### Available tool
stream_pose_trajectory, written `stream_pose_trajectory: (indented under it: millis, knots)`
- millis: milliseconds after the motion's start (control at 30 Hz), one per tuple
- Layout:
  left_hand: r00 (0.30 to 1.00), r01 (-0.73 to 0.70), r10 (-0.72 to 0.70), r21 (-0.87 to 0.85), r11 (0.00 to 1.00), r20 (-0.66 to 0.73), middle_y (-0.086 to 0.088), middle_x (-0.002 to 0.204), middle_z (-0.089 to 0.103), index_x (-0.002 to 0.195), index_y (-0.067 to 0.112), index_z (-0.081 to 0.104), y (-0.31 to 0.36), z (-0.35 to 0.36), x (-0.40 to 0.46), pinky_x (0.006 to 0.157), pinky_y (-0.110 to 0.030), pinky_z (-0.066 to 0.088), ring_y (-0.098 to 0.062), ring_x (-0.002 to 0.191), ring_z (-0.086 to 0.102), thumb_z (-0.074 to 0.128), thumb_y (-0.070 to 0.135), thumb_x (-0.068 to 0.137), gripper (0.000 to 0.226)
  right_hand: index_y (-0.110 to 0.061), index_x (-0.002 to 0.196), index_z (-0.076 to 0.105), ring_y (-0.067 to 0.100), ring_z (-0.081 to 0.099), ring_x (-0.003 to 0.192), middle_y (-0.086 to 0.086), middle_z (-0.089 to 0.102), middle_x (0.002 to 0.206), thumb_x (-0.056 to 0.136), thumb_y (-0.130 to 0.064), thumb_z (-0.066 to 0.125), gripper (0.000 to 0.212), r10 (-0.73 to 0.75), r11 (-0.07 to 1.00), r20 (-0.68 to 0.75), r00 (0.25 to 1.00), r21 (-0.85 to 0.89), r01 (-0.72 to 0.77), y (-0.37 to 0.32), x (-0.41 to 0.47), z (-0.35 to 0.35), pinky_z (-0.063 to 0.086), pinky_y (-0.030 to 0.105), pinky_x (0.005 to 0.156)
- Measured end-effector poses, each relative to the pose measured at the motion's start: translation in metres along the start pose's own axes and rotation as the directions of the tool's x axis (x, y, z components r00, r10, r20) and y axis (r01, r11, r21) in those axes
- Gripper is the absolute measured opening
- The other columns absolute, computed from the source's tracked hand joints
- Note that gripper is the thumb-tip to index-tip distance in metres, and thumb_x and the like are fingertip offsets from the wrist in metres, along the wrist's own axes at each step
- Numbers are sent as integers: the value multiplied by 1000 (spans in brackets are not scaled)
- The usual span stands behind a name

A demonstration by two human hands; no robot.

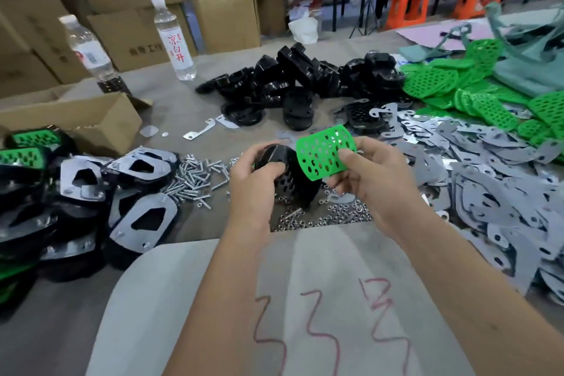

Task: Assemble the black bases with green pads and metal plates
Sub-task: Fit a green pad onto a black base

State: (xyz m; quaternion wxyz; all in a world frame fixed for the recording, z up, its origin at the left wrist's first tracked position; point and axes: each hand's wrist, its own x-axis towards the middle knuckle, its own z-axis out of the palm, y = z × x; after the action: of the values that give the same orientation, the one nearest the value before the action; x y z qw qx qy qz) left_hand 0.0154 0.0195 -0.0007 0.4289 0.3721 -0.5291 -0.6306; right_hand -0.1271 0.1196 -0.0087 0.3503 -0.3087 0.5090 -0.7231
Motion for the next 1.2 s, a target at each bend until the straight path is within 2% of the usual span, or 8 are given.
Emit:
stream_pose_trajectory:
  millis: [100,200,333,533,733,833,967,1200]
  knots:
    - [996,12,-19,86,996,83,-15,103,76,100,26,77,3,-15,-1,76,-42,54,-29,87,67,62,-7,85,39,-10,98,71,23,68,60,18,76,87,97,-10,61,10,-43,999,65,997,-27,45,4,-2,-1,53,25,51]
    - [987,101,-100,2,995,122,-13,100,76,110,19,74,4,-15,1,73,-44,59,-26,84,70,53,-9,89,41,-19,91,76,24,68,60,18,76,90,93,-15,64,13,-50,998,83,995,-33,53,6,-2,-2,53,25,51]
    - [976,204,-190,-154,967,102,-18,105,73,105,9,73,-1,-5,3,73,-41,62,-33,91,70,44,-12,92,38,-14,94,74,24,68,61,16,76,89,89,-10,69,8,-66,996,99,993,-50,71,9,-1,-2,55,25,52]
    - [984,172,-158,-192,966,85,-18,105,75,104,8,73,-8,0,8,68,-39,62,-33,92,71,47,-1,100,29,-6,99,64,22,67,55,14,75,82,95,5,64,12,-62,996,66,996,-57,65,11,0,-1,54,25,48]
    - [991,122,-112,-147,982,76,-19,116,75,117,6,74,-13,5,7,84,-47,59,-38,113,70,39,9,106,36,-24,129,59,28,69,55,17,76,85,96,8,64,46,-113,988,20,993,-105,114,13,2,5,57,30,51]
    - [994,101,-94,-126,987,61,-15,114,76,113,9,76,-14,8,5,84,-46,60,-34,109,70,40,8,107,37,-23,129,64,28,68,53,10,76,87,94,3,70,44,-150,967,10,989,-208,149,17,1,9,55,29,49]
    - [998,66,-64,-103,992,28,-18,119,73,114,9,77,-15,14,2,102,-61,53,-40,116,67,43,7,108,35,-31,123,67,23,68,50,4,71,88,88,-11,81,43,-200,914,-85,976,-375,155,22,1,11,50,25,45]
    - [1000,-2,1,-83,997,-19,-23,120,72,117,2,74,-16,15,0,101,-66,50,-43,117,65,45,7,108,31,-26,115,67,21,65,47,9,71,79,88,-9,81,35,-183,944,-127,975,-299,139,22,2,10,50,27,44]
